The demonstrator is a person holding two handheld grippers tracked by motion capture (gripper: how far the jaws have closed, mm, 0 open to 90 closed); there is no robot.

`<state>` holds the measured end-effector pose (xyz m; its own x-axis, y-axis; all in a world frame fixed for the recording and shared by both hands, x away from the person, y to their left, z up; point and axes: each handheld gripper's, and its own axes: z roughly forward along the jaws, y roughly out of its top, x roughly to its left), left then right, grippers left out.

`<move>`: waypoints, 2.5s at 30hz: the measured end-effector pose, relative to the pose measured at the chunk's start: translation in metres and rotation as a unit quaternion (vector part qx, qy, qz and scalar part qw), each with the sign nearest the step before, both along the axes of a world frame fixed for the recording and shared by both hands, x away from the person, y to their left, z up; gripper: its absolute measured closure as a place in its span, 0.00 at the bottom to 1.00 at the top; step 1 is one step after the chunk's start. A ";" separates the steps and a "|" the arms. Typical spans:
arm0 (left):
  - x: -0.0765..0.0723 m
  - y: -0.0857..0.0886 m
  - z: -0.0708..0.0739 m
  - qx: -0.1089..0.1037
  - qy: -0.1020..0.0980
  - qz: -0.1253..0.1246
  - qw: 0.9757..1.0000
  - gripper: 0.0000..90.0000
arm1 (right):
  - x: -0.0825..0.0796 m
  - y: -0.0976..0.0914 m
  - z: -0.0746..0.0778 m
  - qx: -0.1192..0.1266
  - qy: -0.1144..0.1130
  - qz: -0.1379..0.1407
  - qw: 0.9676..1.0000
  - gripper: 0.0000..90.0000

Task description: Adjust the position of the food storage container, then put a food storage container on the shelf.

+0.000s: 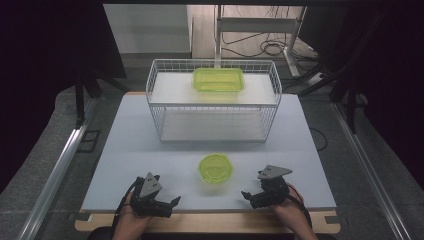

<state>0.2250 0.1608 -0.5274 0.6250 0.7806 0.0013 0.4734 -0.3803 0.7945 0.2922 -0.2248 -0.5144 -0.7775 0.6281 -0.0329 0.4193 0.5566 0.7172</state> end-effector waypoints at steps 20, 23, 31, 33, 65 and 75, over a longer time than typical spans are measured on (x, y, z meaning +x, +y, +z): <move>-0.001 -0.004 -0.002 0.010 -0.007 -0.015 1.000 0.02 | 0.006 -0.006 0.011 0.043 0.012 -0.014 0.999 0.11; -0.001 -0.004 -0.002 0.012 -0.008 -0.016 1.000 0.02 | 0.010 -0.006 0.015 0.055 0.014 -0.015 0.998 0.11; -0.001 -0.005 -0.002 0.021 -0.010 -0.019 1.000 0.02 | 0.022 -0.002 0.028 0.079 0.036 -0.025 0.996 0.07; -0.001 -0.006 -0.002 0.023 -0.010 -0.019 1.000 0.02 | 0.026 -0.001 0.032 0.079 0.040 -0.029 0.996 0.07; -0.002 -0.006 -0.002 0.047 -0.015 -0.020 0.999 0.02 | 0.100 0.047 0.030 0.123 0.211 -0.001 0.970 0.60; -0.002 -0.008 -0.003 0.053 -0.016 -0.023 0.998 0.02 | 0.107 0.045 0.023 0.155 0.276 0.017 0.948 0.86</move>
